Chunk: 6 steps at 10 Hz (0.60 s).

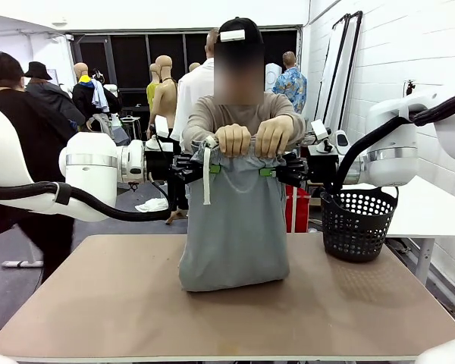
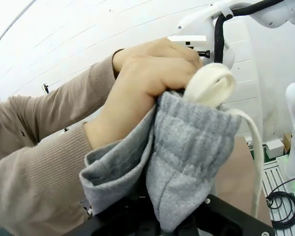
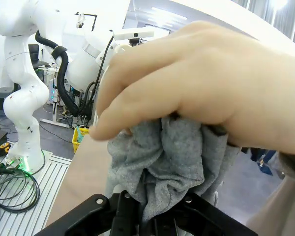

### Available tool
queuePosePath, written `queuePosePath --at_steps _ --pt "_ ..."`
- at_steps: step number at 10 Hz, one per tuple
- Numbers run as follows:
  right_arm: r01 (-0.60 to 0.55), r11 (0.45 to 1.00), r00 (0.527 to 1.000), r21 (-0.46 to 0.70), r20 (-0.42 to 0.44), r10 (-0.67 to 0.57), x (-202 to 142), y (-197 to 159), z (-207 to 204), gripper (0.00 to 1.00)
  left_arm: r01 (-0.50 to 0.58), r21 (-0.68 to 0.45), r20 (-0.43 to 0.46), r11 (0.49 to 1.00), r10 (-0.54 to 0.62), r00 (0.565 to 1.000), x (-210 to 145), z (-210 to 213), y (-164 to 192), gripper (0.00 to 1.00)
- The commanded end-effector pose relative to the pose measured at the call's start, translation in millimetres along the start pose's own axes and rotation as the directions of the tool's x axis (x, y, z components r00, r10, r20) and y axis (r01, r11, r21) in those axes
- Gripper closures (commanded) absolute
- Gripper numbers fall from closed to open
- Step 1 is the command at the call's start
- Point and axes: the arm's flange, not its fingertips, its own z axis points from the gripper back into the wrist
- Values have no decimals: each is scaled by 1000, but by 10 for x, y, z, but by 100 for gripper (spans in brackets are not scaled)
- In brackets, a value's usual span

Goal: Fold the training pants.
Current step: Release the ends of the Training pants and then grab the overlapped ends.

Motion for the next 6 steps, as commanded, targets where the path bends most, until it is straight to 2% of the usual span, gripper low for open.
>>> queuePosePath --at_steps 1,6 --pt "-3 1000 1000 1 3 3 16 3 -4 100 4 -7 6 1000 -3 1000 15 4 -7 100" --pt "-3 1000 1000 1 3 3 16 3 -4 100 4 -7 6 1000 -3 1000 15 4 -7 100"
